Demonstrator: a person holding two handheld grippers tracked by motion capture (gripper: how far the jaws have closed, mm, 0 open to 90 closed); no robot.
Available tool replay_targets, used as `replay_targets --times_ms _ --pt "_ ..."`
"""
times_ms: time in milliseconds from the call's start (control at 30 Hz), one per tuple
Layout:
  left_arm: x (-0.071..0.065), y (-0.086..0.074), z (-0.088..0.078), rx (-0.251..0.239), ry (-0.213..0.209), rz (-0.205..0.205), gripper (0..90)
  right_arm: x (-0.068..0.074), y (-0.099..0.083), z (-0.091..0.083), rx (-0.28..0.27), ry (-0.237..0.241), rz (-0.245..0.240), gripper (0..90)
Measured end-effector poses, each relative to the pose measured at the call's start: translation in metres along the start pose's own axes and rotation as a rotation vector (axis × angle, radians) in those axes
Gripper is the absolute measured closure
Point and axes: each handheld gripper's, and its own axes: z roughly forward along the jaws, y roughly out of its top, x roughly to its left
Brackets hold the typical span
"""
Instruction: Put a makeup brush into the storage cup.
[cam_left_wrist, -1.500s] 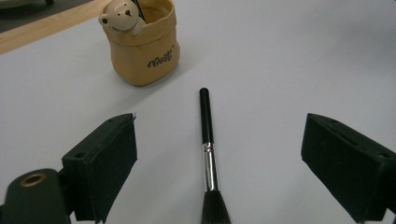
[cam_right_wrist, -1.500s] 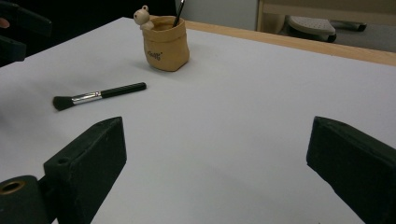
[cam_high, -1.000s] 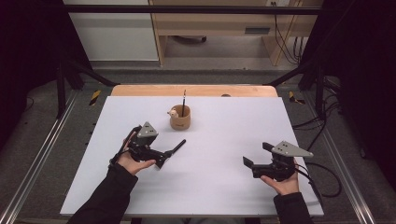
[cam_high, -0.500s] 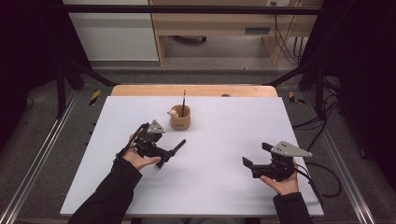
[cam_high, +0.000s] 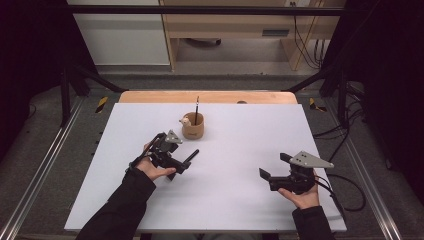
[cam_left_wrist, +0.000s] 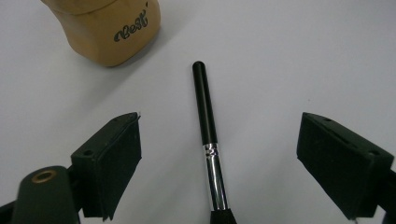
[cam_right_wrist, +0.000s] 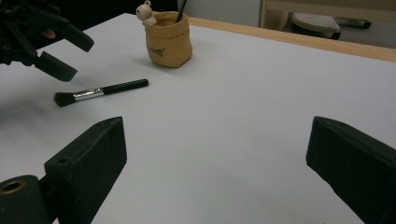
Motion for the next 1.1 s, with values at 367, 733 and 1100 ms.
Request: replay_targets --times_ms 367,733,1100 --pt "0.003 -0.002 0.013 0.064 0.004 0.007 18.7 0.000 0.000 0.000 -0.001 0.001 0.004 5.7" --pt "0.004 -0.005 0.025 0.120 0.002 0.019 28.3 0.000 0.000 0.000 -0.001 0.003 0.004 5.8" --pt "0.006 -0.006 0.033 0.166 -0.012 0.012 41.4 0.000 0.000 0.001 0.004 0.004 -0.002 5.8"
